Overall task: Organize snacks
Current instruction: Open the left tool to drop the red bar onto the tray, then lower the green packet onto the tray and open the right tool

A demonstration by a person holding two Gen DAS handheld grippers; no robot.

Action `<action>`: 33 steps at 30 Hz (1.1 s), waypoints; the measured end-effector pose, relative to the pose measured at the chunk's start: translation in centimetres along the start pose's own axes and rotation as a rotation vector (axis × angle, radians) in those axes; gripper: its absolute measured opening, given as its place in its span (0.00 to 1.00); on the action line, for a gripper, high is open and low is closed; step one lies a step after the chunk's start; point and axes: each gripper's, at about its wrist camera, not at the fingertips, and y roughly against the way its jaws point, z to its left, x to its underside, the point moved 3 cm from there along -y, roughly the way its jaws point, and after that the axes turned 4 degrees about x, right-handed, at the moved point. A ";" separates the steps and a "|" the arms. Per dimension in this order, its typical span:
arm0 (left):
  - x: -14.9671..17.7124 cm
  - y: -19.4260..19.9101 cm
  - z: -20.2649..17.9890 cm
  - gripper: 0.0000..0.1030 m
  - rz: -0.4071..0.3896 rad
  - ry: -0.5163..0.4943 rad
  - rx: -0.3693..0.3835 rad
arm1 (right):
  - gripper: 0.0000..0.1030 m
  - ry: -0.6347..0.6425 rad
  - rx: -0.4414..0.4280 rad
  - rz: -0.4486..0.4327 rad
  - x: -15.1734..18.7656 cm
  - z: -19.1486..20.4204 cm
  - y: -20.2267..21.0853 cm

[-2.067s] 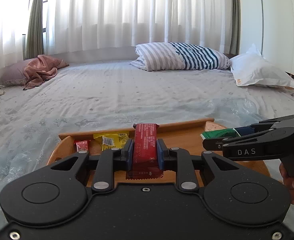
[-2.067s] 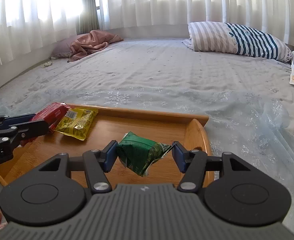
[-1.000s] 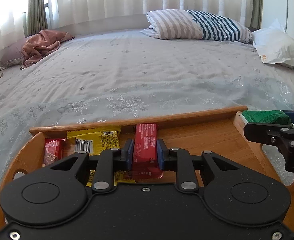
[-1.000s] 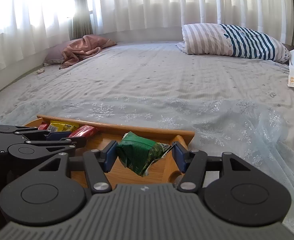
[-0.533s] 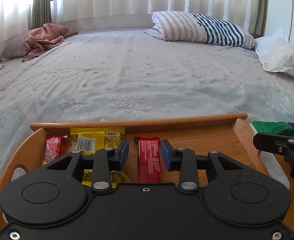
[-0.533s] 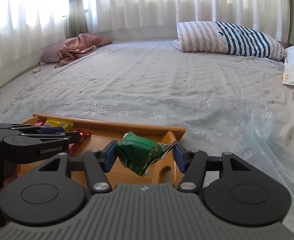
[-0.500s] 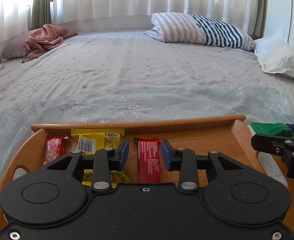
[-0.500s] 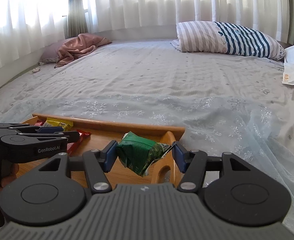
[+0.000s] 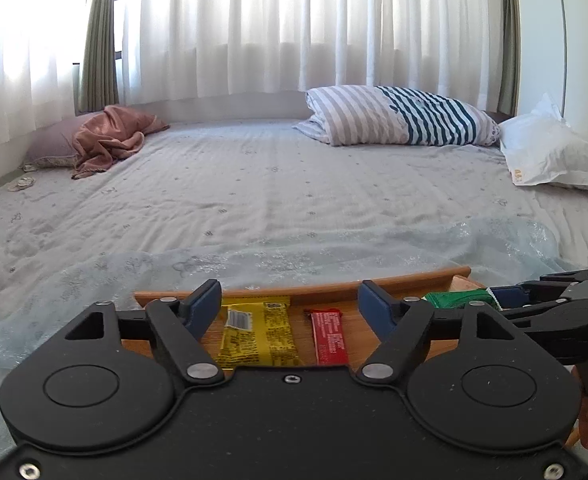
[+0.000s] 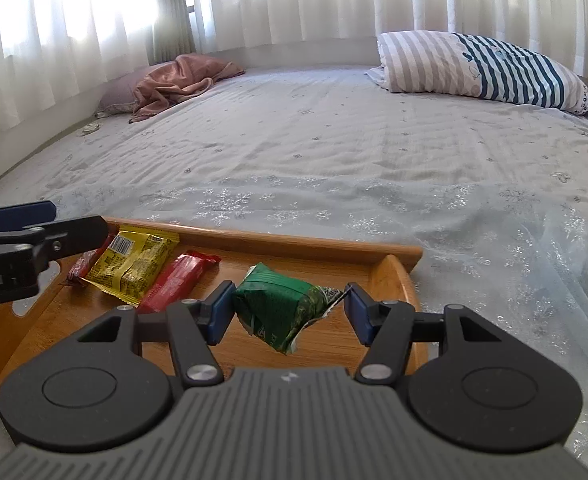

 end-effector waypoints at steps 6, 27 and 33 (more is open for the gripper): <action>1.7 3.4 0.8 0.80 -0.001 0.016 -0.017 | 0.61 0.027 -0.011 0.014 -0.2 1.7 -1.5; 5.9 8.0 0.0 0.86 0.025 0.062 0.066 | 0.62 0.084 0.003 0.074 -1.4 3.9 -5.7; 6.2 8.1 0.7 0.86 0.033 0.073 0.048 | 0.66 0.084 0.004 0.086 -1.5 4.3 -6.2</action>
